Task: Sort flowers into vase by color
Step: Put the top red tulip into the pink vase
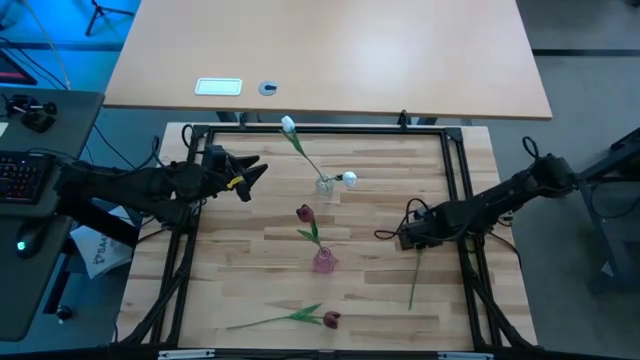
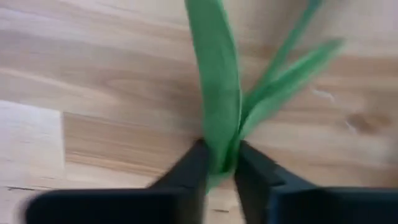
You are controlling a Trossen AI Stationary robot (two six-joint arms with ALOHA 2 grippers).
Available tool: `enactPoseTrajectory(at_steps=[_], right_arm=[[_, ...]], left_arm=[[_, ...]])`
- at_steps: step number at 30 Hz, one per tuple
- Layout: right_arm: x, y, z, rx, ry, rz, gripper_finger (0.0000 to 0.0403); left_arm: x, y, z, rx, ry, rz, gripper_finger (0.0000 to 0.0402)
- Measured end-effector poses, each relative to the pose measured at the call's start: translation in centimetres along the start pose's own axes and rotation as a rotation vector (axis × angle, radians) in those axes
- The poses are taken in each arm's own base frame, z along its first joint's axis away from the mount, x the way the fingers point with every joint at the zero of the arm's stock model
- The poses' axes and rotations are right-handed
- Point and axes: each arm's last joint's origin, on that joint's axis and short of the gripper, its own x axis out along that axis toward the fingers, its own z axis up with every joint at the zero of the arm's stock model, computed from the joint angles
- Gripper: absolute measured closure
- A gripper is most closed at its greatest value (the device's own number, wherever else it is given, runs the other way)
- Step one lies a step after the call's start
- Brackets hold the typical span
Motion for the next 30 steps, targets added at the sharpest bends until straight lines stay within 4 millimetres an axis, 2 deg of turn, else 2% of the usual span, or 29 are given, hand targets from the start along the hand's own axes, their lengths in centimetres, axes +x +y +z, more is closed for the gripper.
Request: enactPoseTrajectory(at_steps=[2, 5, 8, 10, 13, 16, 18, 23, 27, 30], right_arm=[[-0.7, 0.5, 0.0, -0.054, -0.034, 0.024, 0.0384], [-3.0, 1.6, 0.2, -0.121, -0.112, 0.116, 0.0384], [-6.7, 2.5, 0.1, -0.221, -0.231, 0.245, 0.0393], [-10.2, 3.3, -0.1, -0.336, -0.388, 0.397, 0.0398], [-14.9, 3.9, -1.0, -0.607, -0.599, 0.623, 0.0391], [-18.0, 4.4, -2.1, -0.835, -0.754, 0.846, 0.0391], [-18.8, 4.9, -2.7, -0.921, -0.804, 0.934, 0.0397], [-18.6, 7.8, -3.7, -1.059, -0.868, 1.052, 0.0399], [-18.9, 10.9, -4.0, -1.18, -1.08, 1.2, 0.04], [-19.4, 12.3, -3.3, -1.205, -1.242, 1.281, 0.04]], left_arm=[[0.0, -0.1, 0.2, -0.015, -0.018, -0.006, 0.0183], [-0.1, -0.2, 0.5, -0.029, -0.056, 0.003, 0.0183], [-0.2, -0.3, 1.0, -0.027, -0.098, 0.001, 0.0183], [-0.2, -0.4, 1.2, -0.024, -0.116, -0.001, 0.0183], [-0.2, -0.4, 1.4, -0.037, -0.146, 0.013, 0.0183], [-0.2, -0.4, 1.4, -0.034, -0.148, 0.025, 0.0183], [-0.2, -0.4, 1.4, -0.035, -0.149, 0.025, 0.0183], [-0.2, -0.4, 1.4, -0.035, -0.149, 0.025, 0.0183], [-0.2, -0.4, 1.4, -0.035, -0.149, 0.024, 0.0183], [-0.2, -0.4, 1.4, -0.038, -0.151, 0.023, 0.0183]])
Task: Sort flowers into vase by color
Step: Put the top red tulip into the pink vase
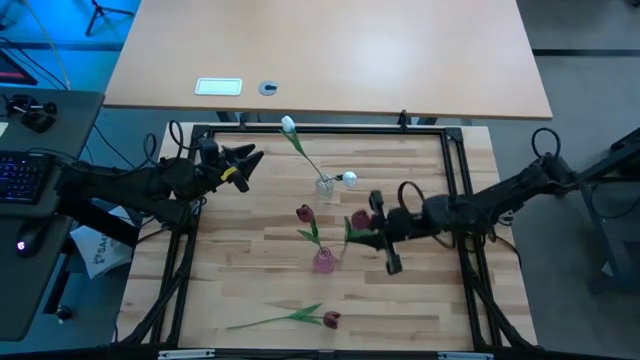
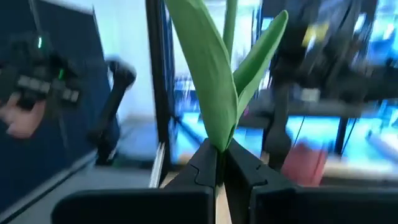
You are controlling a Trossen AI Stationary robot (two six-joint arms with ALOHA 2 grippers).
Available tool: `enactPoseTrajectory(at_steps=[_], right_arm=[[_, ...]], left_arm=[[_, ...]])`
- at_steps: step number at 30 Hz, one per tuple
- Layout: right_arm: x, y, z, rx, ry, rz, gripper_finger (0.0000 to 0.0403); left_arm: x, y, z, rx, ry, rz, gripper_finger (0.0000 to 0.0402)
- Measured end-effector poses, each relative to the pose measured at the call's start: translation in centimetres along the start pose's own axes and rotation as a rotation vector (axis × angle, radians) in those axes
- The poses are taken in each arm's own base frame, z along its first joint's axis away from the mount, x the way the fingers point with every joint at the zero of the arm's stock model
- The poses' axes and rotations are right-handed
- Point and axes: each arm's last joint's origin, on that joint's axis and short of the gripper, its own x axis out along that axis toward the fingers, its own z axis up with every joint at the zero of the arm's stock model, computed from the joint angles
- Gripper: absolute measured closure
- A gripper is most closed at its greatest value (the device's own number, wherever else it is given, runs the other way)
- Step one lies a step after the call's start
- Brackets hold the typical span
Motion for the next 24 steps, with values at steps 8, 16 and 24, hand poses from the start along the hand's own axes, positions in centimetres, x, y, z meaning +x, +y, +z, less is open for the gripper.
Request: enactPoseTrajectory(at_steps=[8, 16, 24], right_arm=[[0.5, -2.4, 0.8, -0.01, -0.109, -0.045, 0.04], [0.9, -3.2, 0.1, -0.017, -0.068, -0.071, 0.04], [2.6, -3.4, -2.5, -0.021, 0.013, -0.076, 0.04]], left_arm=[[0.0, 0.0, -0.1, 0.006, 0.005, 0.003, 0.0183], [0.0, 0.1, -0.1, 0.025, 0.009, 0.006, 0.0183], [0.0, 0.1, -0.1, 0.023, 0.009, 0.006, 0.0183]])
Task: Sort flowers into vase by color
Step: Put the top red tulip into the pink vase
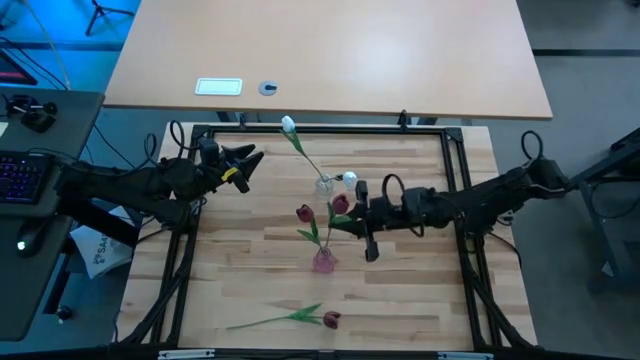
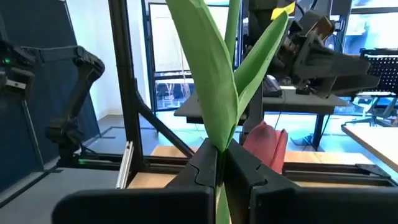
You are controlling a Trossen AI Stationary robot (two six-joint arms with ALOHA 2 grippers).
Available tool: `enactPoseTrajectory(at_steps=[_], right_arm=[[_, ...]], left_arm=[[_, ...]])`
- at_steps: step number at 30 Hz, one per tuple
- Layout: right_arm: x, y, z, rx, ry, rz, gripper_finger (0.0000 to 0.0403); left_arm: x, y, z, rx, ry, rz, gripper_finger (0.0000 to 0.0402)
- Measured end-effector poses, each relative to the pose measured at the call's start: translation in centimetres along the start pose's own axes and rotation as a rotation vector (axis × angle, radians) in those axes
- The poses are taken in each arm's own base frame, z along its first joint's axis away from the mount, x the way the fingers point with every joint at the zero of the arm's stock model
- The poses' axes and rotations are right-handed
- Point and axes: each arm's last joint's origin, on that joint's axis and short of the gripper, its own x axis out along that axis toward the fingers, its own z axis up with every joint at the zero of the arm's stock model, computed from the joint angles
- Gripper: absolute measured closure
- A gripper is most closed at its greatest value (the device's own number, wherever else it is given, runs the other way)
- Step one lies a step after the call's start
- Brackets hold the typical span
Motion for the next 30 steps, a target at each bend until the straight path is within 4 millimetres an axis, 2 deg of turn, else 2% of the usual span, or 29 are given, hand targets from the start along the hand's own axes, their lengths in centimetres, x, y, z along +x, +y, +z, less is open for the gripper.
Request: enactPoseTrajectory(at_steps=[9, 14, 19, 23, 26, 30], right_arm=[[0.0, 0.0, -0.4, 0.105, 0.038, -0.011, 0.0399], [-0.1, -0.1, -1.0, 0.213, 0.106, -0.037, 0.0371], [-0.1, -0.2, -1.3, 0.366, 0.131, -0.062, 0.0287], [0.2, 0.0, -0.6, 0.366, 0.162, -0.061, 0.0193], [0.4, 0.1, 0.4, 0.349, 0.249, -0.059, 0.0127], [0.5, 0.2, 1.9, 0.279, 0.359, -0.048, 0.0062]], left_arm=[[0.0, 0.0, 0.0, 0.0, 0.0, 0.0, 0.0183], [0.0, 0.0, 0.0, -0.003, -0.002, -0.001, 0.0183], [0.0, 0.0, 0.0, -0.004, -0.003, -0.002, 0.0183], [0.0, 0.0, 0.1, -0.005, -0.004, -0.003, 0.0183], [0.0, 0.0, 0.1, -0.004, -0.004, -0.003, 0.0183], [0.0, 0.0, 0.1, 0.017, -0.005, -0.003, 0.0183]])
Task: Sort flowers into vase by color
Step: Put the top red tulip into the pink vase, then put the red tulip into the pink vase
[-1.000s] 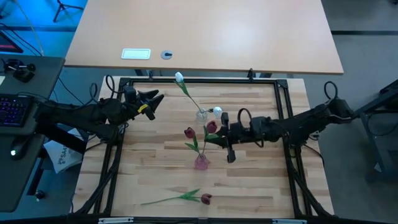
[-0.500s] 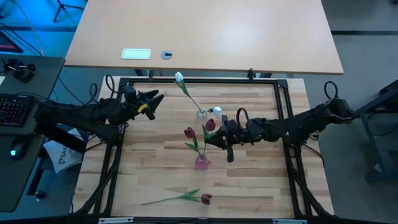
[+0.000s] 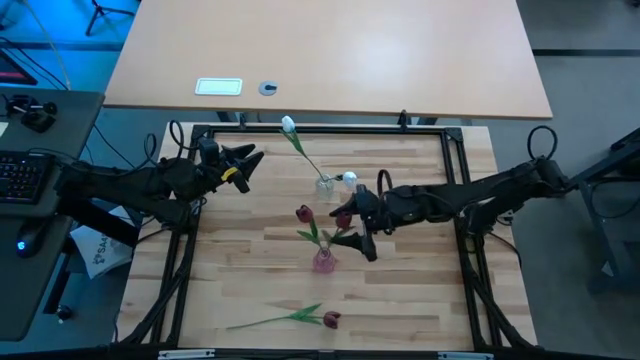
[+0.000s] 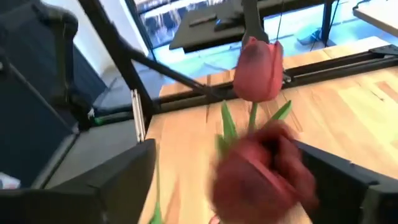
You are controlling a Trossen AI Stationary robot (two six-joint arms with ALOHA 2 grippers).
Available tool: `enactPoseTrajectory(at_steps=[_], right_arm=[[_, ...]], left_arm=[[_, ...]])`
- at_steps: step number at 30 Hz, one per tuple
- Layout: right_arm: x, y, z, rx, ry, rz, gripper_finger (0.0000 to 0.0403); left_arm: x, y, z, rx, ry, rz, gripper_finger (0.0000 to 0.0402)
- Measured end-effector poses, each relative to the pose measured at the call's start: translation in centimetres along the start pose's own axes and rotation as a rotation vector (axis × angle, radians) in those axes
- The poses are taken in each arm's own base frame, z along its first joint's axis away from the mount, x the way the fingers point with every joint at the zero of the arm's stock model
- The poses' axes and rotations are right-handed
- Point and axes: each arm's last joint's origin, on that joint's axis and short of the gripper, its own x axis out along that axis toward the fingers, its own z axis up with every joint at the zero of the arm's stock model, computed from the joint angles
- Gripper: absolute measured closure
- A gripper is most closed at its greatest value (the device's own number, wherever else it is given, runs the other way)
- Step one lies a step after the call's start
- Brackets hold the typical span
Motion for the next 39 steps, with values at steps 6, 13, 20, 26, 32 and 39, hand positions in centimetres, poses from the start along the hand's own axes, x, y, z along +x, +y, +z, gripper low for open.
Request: enactPoseTrajectory(at_steps=[6, 13, 20, 26, 32, 39], right_arm=[[-1.3, 0.7, 2.5, -0.089, 0.1, -0.025, 0.0024], [-3.4, 1.3, 4.9, -0.181, 0.227, -0.054, 0.0027], [-5.9, 1.2, 5.9, -0.195, 0.374, -0.15, 0.0037], [-7.7, 0.0, 3.5, -0.119, 0.56, -0.309, 0.0039], [-11.3, -1.2, -0.4, 0.023, 0.697, -0.434, 0.0039], [-13.7, -2.3, -4.2, 0.21, 0.56, -0.428, 0.0039]], left_arm=[[0.0, 0.0, 0.0, 0.003, 0.0, 0.0, 0.0183], [0.0, -0.1, -0.1, 0.072, 0.018, -0.035, 0.0183], [0.0, -0.3, -0.3, 0.141, 0.068, -0.122, 0.0183], [-1.1, -1.0, -2.8, 0.084, 0.393, -0.352, 0.0184], [-3.8, -3.3, -7.9, -0.001, 0.837, -0.427, 0.0209], [-6.5, -8.7, -15.8, 0.219, 1.053, -0.608, 0.024]])
